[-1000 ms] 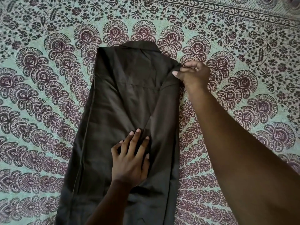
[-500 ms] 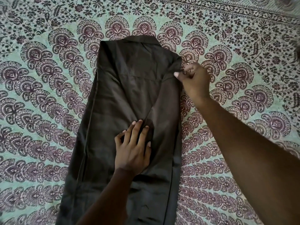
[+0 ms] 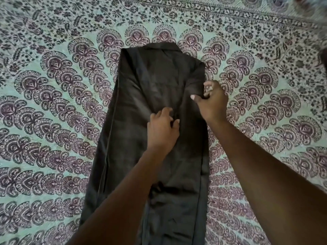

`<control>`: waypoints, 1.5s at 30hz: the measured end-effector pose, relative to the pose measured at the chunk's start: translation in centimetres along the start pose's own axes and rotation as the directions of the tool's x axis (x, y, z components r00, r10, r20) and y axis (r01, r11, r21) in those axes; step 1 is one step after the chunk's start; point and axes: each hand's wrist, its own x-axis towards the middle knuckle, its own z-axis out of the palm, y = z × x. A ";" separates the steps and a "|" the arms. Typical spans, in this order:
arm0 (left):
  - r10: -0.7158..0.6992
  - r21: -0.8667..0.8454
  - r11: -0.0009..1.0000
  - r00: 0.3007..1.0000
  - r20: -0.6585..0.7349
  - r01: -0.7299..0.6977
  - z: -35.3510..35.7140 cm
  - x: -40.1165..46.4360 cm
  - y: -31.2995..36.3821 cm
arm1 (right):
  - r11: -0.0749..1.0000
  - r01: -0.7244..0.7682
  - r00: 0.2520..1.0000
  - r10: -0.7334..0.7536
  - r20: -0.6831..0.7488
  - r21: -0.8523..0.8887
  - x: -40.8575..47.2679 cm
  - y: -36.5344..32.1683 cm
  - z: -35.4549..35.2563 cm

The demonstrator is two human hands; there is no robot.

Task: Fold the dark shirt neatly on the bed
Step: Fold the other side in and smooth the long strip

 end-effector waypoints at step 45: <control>0.124 0.032 0.990 0.953 0.276 -0.138 1.3 15.6 8.7 | 0.930 0.094 0.909 -0.226 -0.351 -0.356 -4.7 5.8 3.9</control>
